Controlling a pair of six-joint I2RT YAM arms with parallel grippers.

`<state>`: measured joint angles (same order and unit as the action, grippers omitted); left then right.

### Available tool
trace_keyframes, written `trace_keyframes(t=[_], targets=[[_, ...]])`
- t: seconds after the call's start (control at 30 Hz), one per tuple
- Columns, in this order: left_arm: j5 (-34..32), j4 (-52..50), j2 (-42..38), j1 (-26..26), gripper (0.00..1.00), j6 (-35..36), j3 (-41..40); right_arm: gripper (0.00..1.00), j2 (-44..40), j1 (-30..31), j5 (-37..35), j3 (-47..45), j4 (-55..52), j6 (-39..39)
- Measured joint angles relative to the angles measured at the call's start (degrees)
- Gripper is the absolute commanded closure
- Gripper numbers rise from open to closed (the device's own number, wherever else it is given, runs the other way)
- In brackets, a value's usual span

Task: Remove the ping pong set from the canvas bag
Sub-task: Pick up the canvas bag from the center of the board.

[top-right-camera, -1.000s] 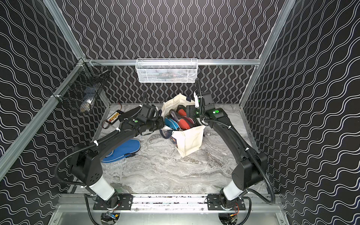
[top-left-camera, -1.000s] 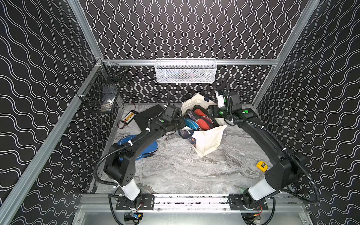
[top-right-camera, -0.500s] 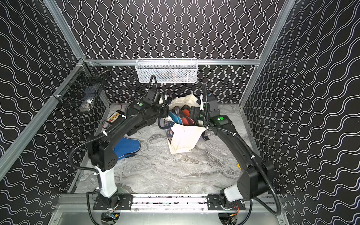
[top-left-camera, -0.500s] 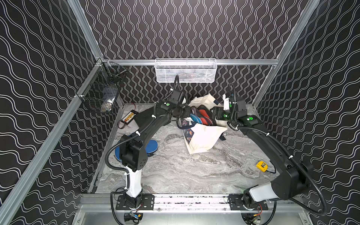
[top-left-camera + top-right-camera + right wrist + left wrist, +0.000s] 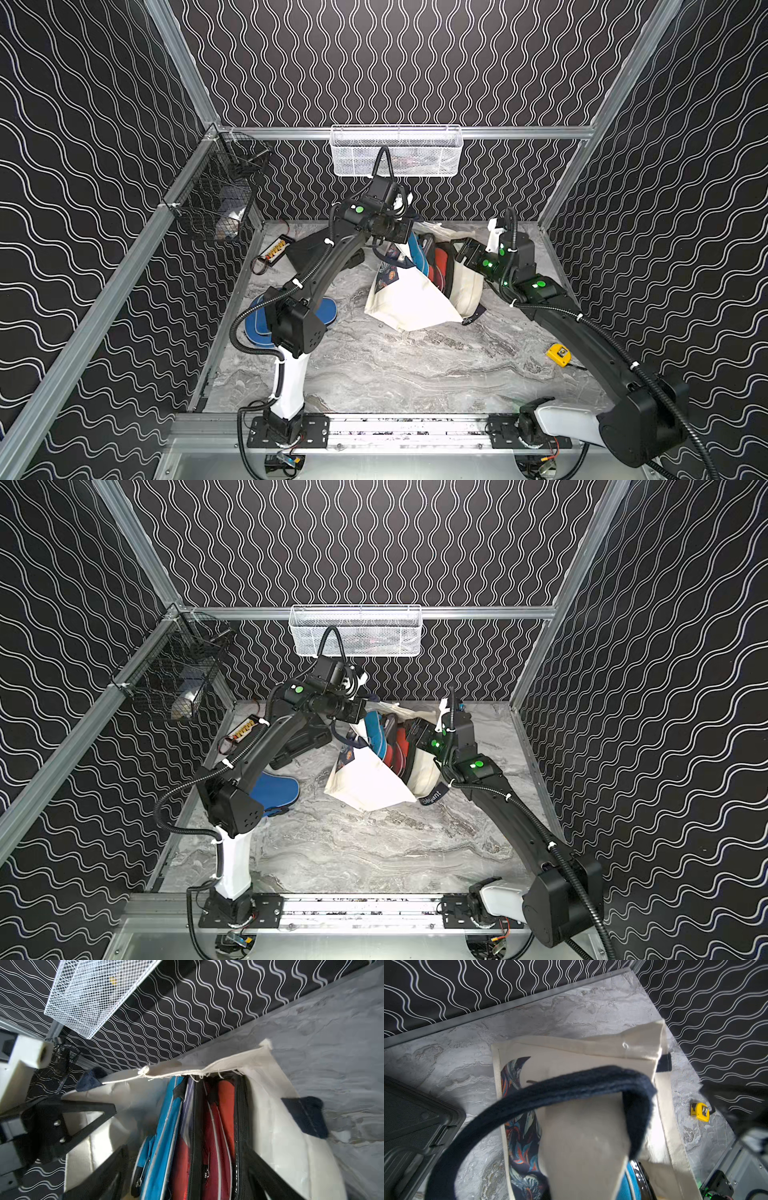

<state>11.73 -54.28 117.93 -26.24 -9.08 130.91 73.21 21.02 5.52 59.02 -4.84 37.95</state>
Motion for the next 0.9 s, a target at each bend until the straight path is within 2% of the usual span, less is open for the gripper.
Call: trace_keyframes(t=[0.23, 0.43, 0.6, 0.9], targets=[[-1.5, 0.7, 0.2, -2.0, 1.0, 3.1, -1.4, 0.2, 0.6, 0.1, 6.8, -4.7, 5.9, 7.2], [-2.9, 4.3, -1.3, -4.5, 1.0, 4.9, -7.1, 0.34, 0.6, 0.2, 10.2, -8.2, 9.4, 11.0], [-2.1, 7.4, -4.5, -5.4, 1.0, 6.0, -13.0, 0.36, 0.7, 0.2, 12.2, -12.4, 12.2, 13.8], [-1.6, 5.0, -5.1, -8.2, 1.0, 7.5, -11.7, 0.4, 1.5, 0.2, 13.3, -15.1, 15.8, 15.6]])
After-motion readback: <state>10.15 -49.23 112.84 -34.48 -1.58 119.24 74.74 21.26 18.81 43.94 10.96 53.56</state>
